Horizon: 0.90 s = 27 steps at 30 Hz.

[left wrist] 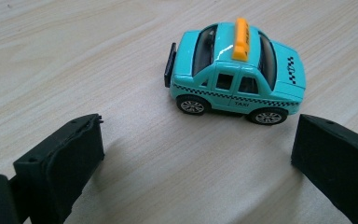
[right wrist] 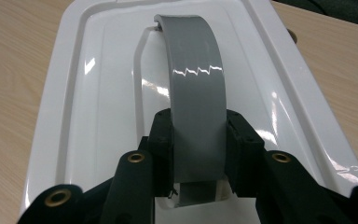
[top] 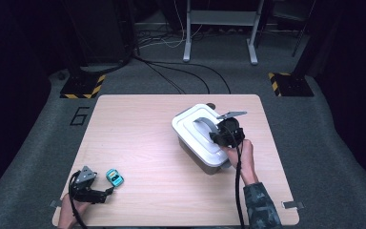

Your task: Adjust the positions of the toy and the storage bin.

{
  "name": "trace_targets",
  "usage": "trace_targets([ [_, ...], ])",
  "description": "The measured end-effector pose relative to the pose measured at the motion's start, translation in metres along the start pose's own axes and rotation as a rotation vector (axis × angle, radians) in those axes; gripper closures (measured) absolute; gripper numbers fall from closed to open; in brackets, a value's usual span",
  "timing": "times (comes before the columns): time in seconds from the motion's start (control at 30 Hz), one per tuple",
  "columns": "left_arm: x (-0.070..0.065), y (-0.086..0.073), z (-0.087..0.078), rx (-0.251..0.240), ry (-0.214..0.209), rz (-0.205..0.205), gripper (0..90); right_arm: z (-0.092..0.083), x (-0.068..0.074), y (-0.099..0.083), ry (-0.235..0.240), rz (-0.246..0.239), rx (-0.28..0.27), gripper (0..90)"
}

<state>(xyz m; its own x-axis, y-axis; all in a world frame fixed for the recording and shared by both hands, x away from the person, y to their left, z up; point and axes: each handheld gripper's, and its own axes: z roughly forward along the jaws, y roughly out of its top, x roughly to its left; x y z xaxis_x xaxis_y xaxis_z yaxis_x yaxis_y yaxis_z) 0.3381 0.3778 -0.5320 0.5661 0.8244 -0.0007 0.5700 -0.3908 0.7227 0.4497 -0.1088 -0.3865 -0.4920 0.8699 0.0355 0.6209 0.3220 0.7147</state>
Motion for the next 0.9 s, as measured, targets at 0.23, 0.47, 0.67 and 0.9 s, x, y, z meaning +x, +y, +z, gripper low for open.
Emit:
trace_targets([
  [0.23, 0.000, 0.000, 0.000, 0.002, 0.000, -0.001, 1.8, 0.001, 0.009, 0.001, -0.009, 0.023, -0.001, 66.9],
  [0.47, 0.000, 0.000, 0.000, 0.009, -0.004, 0.000, 1.8, 0.003, 0.020, 0.001, -0.006, 0.038, -0.006, 66.7],
  [0.67, 0.000, 0.000, 0.000, 0.001, -0.001, -0.003, 1.9, 0.005, 0.032, 0.003, 0.010, 0.028, -0.006, 66.7],
  [0.9, 0.000, 0.000, 0.000, 0.000, 0.000, 0.001, 2.0, 0.006, 0.044, 0.004, 0.015, 0.030, 0.001, 66.7],
])
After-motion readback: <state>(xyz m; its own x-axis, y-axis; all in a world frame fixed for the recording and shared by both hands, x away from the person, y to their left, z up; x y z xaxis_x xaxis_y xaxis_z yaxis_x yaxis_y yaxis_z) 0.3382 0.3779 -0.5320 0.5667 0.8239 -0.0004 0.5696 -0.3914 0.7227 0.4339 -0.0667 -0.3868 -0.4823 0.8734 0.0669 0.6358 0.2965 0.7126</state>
